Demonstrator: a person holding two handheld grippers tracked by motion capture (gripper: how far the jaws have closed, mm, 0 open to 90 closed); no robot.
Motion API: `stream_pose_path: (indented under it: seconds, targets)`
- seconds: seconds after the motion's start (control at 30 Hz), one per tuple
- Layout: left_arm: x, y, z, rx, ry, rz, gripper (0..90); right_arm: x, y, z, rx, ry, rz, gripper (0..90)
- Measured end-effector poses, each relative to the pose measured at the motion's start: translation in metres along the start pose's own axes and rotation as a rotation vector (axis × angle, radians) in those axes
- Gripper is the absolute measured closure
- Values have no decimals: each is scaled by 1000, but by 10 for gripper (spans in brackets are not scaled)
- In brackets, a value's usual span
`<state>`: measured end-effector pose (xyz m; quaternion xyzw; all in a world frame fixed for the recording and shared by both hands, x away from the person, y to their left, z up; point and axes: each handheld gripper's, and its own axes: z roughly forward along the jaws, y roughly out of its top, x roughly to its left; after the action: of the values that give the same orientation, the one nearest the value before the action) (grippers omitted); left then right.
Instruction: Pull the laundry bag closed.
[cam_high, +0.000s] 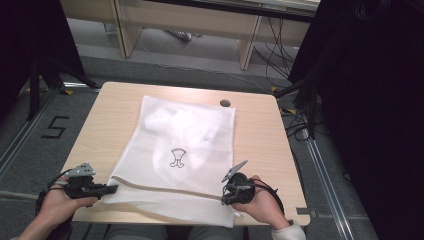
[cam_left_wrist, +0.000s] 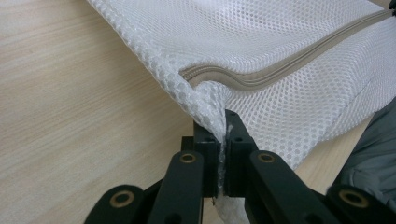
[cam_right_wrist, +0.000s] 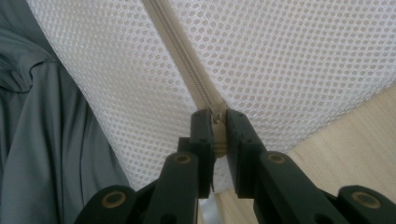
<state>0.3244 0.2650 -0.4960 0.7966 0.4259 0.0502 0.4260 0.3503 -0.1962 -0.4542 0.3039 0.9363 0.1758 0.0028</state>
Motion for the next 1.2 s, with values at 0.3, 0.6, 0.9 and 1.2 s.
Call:
stream_pose_path:
  seconds: [0.3,0.6,0.9,1.2]
  targets:
    - [0,0,0,2,3,1,859,-3,-5,-1,8,-4,14,823]
    - [-1,0,0,4,2,4,859,-6,-8,1,24,-5,17,823]
    - [-2,-1,3,10,12,14,856,-6,-9,7,46,-2,7,822]
    - [-2,-2,3,23,9,6,852,-7,-9,9,46,7,14,818]
